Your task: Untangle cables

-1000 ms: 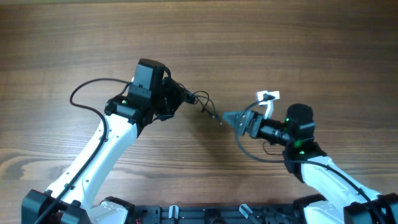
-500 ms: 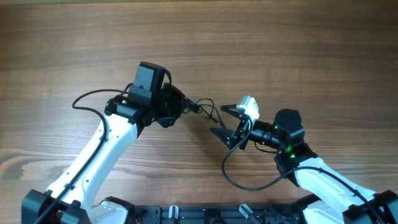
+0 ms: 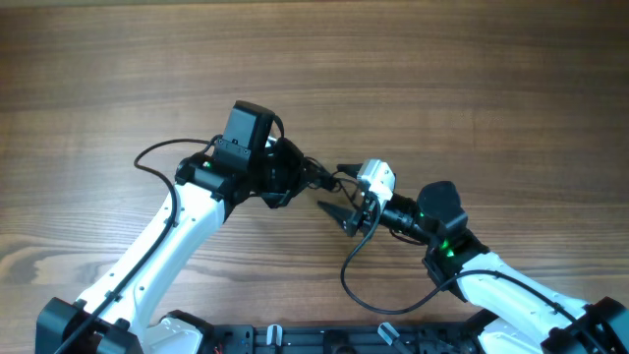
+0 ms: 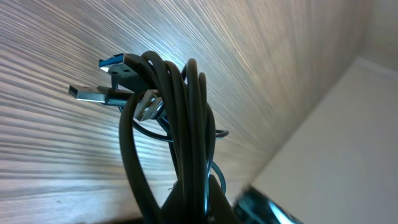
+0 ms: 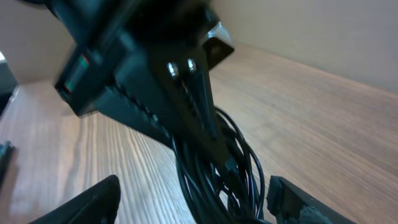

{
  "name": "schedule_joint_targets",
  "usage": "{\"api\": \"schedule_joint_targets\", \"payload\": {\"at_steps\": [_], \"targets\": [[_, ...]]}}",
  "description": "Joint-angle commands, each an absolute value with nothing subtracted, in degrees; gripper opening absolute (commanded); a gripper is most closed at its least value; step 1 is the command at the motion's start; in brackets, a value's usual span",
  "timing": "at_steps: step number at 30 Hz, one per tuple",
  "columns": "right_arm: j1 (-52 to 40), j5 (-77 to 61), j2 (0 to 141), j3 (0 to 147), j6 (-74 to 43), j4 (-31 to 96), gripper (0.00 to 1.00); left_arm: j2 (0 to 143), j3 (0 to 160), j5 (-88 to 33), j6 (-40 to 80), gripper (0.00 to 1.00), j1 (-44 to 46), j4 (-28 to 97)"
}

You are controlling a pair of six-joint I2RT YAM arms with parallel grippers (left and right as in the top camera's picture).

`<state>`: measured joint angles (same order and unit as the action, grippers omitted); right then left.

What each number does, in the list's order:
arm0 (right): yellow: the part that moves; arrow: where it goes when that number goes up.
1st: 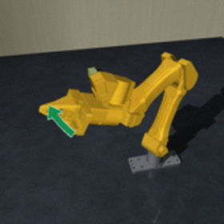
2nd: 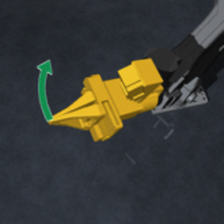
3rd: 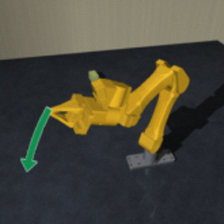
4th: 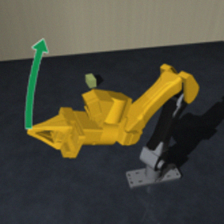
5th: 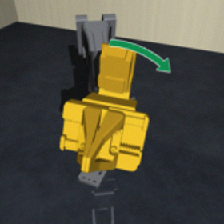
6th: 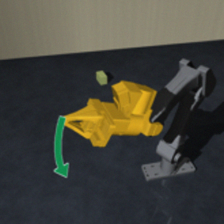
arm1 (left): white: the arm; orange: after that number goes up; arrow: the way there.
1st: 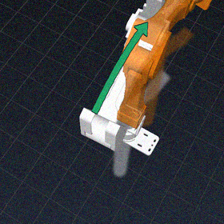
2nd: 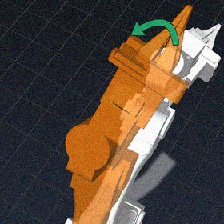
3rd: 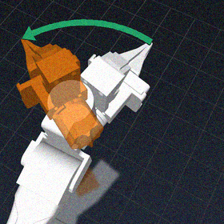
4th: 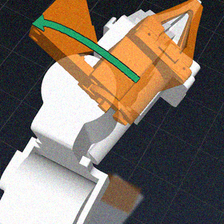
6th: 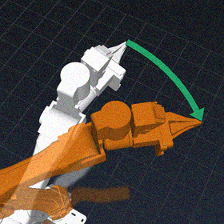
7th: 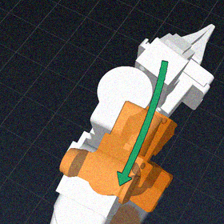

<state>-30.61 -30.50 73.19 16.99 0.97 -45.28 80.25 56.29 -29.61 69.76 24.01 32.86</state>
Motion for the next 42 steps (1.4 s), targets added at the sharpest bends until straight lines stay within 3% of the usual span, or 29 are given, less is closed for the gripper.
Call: {"api": "schedule_joint_targets", "payload": {"at_steps": [1, 6, 9, 10, 11, 12, 15, 16, 17, 18, 19, 21, 24, 29, 30, 31, 32, 33, 35, 37, 42], "targets": [[-30.81, -25.67, 73.78, 17.26, 4.05, -42.89, 0.74, 79.50, 56.49, -37.01, 70.98, 0.04, 24.18, 31.53], [-30.81, -25.28, 73.78, 17.26, 4.29, -42.83, 0.67, 79.50, 56.49, -38.83, 70.91, 0.04, 25.56, 31.55], [-30.81, -25.26, 73.78, 17.26, 1.48, -42.63, 0.53, 79.50, 56.49, -38.72, 70.63, 0.04, 27.97, 31.53], [-30.79, -25.26, 73.78, 17.26, -0.16, -42.52, 0.41, 79.50, 56.49, -38.74, 69.28, 0.04, 28.53, 31.51], [-30.79, -25.23, 73.78, 17.26, -3.33, -42.39, 0.18, 79.50, 56.49, -38.74, 67.37, 0.04, 28.77, 31.51], [-30.76, -24.82, 73.78, 17.26, -6.70, -42.41, 0.05, 79.50, 56.49, -38.76, 64.47, 0.04, 28.75, 31.55], [-30.63, -22.59, 73.78, 17.26, -16.08, -42.48, 0.04, 79.50, 56.49, -38.74, 58.63, 0.04, 27.33, 31.53], [-30.41, -22.28, 73.78, 17.26, -20.91, -42.63, 0.04, 79.50, 56.49, -38.72, 55.51, 0.10, 26.13, 31.51], [-29.89, -22.24, 73.78, 17.26, -24.64, -42.65, 0.04, 79.50, 56.49, -38.70, 51.79, 0.23, 24.60, 31.53], [-28.91, -22.22, 73.78, 17.26, -29.36, -42.65, 0.05, 79.50, 56.49, -38.70, 46.87, 0.50, 22.22, 31.53], [-28.16, -22.09, 73.78, 17.26, -32.16, -42.65, 0.04, 79.50, 56.49, -38.68, 44.60, 0.58, 20.60, 31.53], [-26.15, -22.06, 73.78, 17.26, -38.74, -42.81, 0.04, 79.50, 56.49, -38.09, 43.24, 0.67, 16.69, 31.53], [-24.05, -22.87, 73.78, 17.26, -42.39, -44.75, 0.04, 79.50, 56.49, -38.11, 43.24, 0.68, 10.46, 31.83], [-23.90, -20.97, 73.78, 17.26, -41.98, -47.55, 0.05, 79.50, 56.47, -30.74, 38.54, 0.74, 9.37, 32.62], [-23.66, -18.41, 73.78, 17.26, -42.02, -48.03, 0.09, 79.50, 56.47, -28.56, 38.52, 0.74, 9.37, 32.67], [-23.38, -16.45, 73.78, 17.26, -42.02, -48.88, 0.25, 79.50, 56.47, -27.38, 38.54, 0.75, 9.37, 32.64], [-22.90, -13.93, 73.78, 17.26, -42.06, -49.98, 0.57, 79.50, 56.47, -26.28, 38.52, 0.76, 9.37, 32.62], [-22.33, -11.70, 73.78, 17.26, -42.28, -50.74, 0.99, 79.50, 56.47, -24.18, 38.52, 0.78, 9.34, 32.62], [-20.34, -5.82, 73.78, 17.65, -42.57, -50.00, 0.99, 79.50, 56.47, -20.82, 38.54, 0.85, 9.08, 32.58], [-18.50, -0.75, 73.78, 17.85, -42.39, -46.94, 1.00, 79.50, 56.49, -20.25, 38.54, 0.86, 8.05, 31.97], [-10.41, 4.16, 73.47, 21.06, -44.34, -30.48, 1.00, 79.50, 56.49, -20.29, 38.54, 0.97, 5.63, 31.09]]}}
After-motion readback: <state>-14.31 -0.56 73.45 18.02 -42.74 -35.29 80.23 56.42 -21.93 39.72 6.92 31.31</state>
